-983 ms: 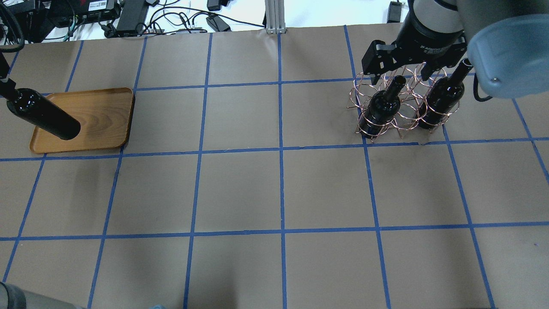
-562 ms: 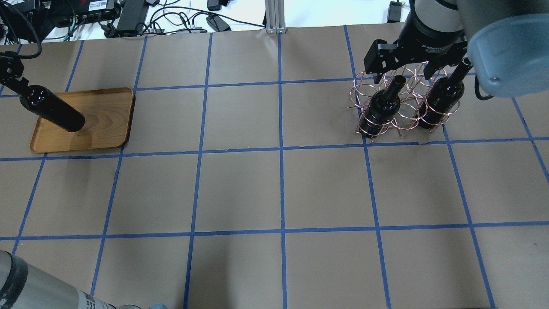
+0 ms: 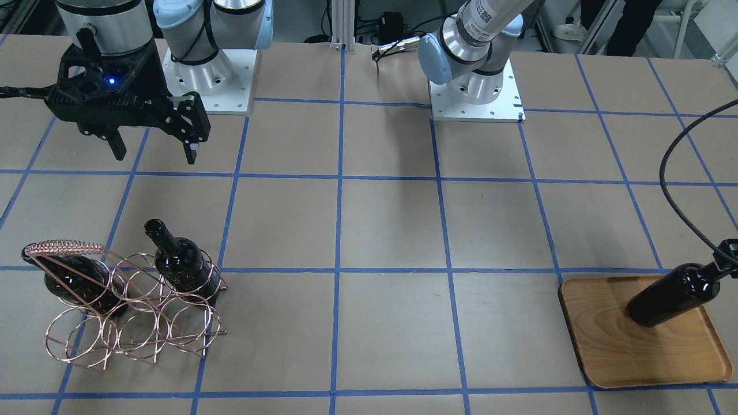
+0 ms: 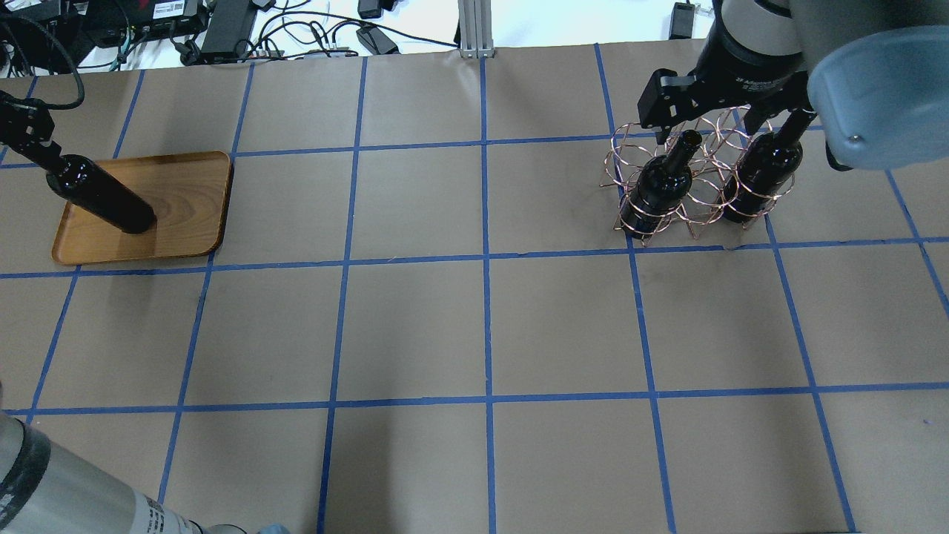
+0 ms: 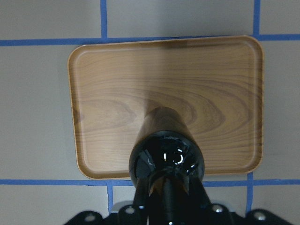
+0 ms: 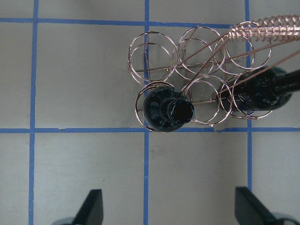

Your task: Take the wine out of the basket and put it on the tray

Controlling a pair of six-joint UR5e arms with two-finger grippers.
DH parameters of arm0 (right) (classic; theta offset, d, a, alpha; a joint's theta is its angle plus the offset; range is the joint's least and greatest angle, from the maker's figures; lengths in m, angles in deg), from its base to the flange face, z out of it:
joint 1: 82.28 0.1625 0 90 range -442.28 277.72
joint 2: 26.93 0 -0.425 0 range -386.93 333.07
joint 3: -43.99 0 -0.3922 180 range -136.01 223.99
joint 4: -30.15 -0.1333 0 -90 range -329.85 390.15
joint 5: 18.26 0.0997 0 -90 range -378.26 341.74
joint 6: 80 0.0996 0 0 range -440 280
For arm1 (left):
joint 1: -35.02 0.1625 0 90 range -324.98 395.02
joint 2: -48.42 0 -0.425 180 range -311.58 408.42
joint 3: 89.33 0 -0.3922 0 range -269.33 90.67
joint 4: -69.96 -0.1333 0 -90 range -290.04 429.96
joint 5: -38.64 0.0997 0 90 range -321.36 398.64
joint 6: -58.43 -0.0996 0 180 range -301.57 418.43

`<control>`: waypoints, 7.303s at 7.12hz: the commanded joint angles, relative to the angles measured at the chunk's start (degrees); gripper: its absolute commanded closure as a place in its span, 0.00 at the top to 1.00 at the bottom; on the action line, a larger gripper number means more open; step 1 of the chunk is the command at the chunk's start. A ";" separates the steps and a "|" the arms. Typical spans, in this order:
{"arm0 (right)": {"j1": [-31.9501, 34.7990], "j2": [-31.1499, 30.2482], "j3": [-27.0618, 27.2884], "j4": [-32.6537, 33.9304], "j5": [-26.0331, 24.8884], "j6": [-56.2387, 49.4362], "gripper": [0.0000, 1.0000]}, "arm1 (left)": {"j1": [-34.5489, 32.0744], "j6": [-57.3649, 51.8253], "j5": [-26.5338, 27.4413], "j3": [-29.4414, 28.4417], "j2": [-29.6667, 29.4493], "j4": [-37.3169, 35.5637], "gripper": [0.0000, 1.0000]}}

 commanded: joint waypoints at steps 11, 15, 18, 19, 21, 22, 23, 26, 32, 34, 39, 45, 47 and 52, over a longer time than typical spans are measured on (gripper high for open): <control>0.09 0.48 0.36 -0.64 0.48 -0.18 1.00 | -24.19 26.42 1.41 4.92 22.33 19.53 1.00; 0.09 0.57 0.44 -0.73 0.84 -0.09 1.00 | -32.87 36.07 3.62 10.48 26.22 17.61 1.00; 0.09 0.65 0.44 -0.21 0.66 -0.17 1.00 | -32.87 35.11 3.44 10.74 26.22 14.08 1.00; 0.09 0.65 0.44 -0.20 1.01 -0.09 1.00 | -32.87 35.02 3.35 10.66 26.22 13.99 1.00; 0.09 0.57 0.44 -0.73 1.19 0.00 1.00 | -32.87 33.35 3.26 10.66 26.49 13.99 1.00; 0.09 0.57 0.44 -0.73 1.19 0.00 1.00 | -32.87 33.52 3.18 10.74 26.49 14.08 1.00; 0.09 0.31 0.44 -0.73 1.71 -0.09 1.00 | -32.87 33.52 3.17 10.74 26.57 14.17 1.00; 0.09 0.04 0.44 -0.82 4.70 -0.18 1.00 | -33.22 33.61 -1.02 10.74 26.22 14.43 1.00; 0.09 0.57 0.44 -0.12 4.88 -0.17 1.00 | -33.22 32.91 -0.17 10.74 26.75 14.08 1.00; 0.09 0.57 0.44 -0.64 4.79 -0.09 1.00 | -33.22 33.00 -0.16 10.83 26.75 14.17 1.00; 0.09 0.57 0.44 -0.03 4.44 -0.18 1.00 | -33.22 33.00 -0.17 11.96 27.27 14.17 1.00; 0.09 0.65 0.44 -0.03 4.53 -0.17 1.00 | -33.22 33.08 -0.25 12.68 27.11 12.42 1.00; 0.09 0.65 0.44 0.06 4.44 -0.17 1.00 | -33.22 33.17 -0.43 12.68 26.67 10.83 1.00; 0.09 0.65 0.44 0.24 4.53 -0.17 1.00 | -33.22 33.00 -0.69 12.85 27.01 10.65 1.00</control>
